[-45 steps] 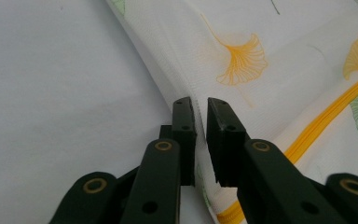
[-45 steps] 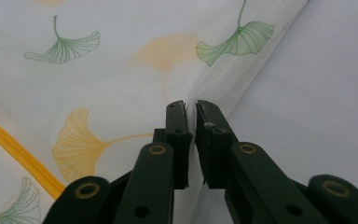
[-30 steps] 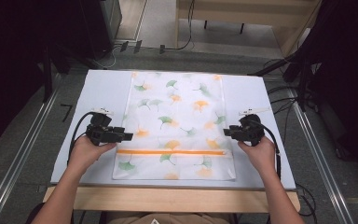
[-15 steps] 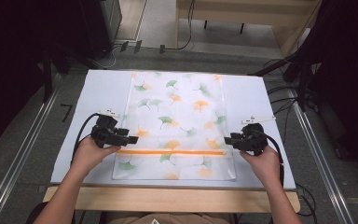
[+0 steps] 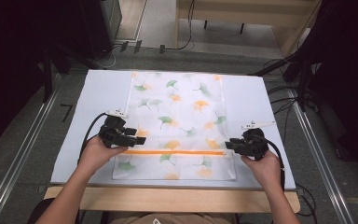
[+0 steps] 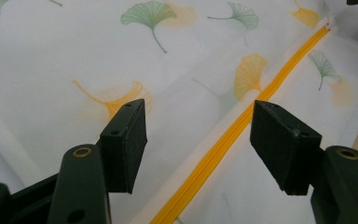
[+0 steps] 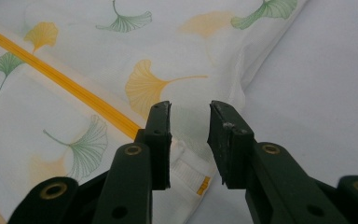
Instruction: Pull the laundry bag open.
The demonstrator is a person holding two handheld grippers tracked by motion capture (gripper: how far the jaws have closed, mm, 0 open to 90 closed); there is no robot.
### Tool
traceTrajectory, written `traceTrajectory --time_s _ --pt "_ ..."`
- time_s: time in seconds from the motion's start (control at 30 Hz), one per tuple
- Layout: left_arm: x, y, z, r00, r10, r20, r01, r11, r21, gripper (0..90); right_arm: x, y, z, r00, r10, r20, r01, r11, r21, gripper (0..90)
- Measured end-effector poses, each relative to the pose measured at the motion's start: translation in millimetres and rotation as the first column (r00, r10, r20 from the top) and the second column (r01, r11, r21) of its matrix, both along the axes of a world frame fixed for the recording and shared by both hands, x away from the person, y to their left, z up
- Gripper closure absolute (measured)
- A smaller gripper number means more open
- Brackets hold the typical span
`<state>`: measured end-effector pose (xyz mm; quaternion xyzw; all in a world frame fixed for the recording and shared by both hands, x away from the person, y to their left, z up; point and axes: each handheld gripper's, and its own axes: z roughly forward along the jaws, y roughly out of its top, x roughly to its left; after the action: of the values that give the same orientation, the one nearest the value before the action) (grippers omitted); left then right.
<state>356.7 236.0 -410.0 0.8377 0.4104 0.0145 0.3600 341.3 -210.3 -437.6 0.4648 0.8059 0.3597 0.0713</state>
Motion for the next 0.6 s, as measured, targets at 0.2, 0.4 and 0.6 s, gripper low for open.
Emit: traceTrajectory --time_s 0.2,0.4,0.6 --pt "-0.1 -12.1 -0.7 0.9995 -0.031 0.003 0.031 0.9995 0.001 36.6 -0.5 -2.5 -2.8 0.9998 -0.004 -0.018 0.004 1.0 -0.005 78.7" --pt "-0.7 -21.1 -1.8 0.9987 -0.051 -0.004 0.051 0.9987 -0.005 36.4 1.1 -2.1 -6.5 0.9992 0.003 -0.039 -0.004 1.0 -0.016 88.6" --pt "0.7 -27.1 -1.5 0.9983 -0.058 -0.005 0.058 0.9981 -0.019 35.9 3.4 -0.2 -13.4 0.9978 0.008 -0.066 -0.011 0.999 -0.045 90.0"
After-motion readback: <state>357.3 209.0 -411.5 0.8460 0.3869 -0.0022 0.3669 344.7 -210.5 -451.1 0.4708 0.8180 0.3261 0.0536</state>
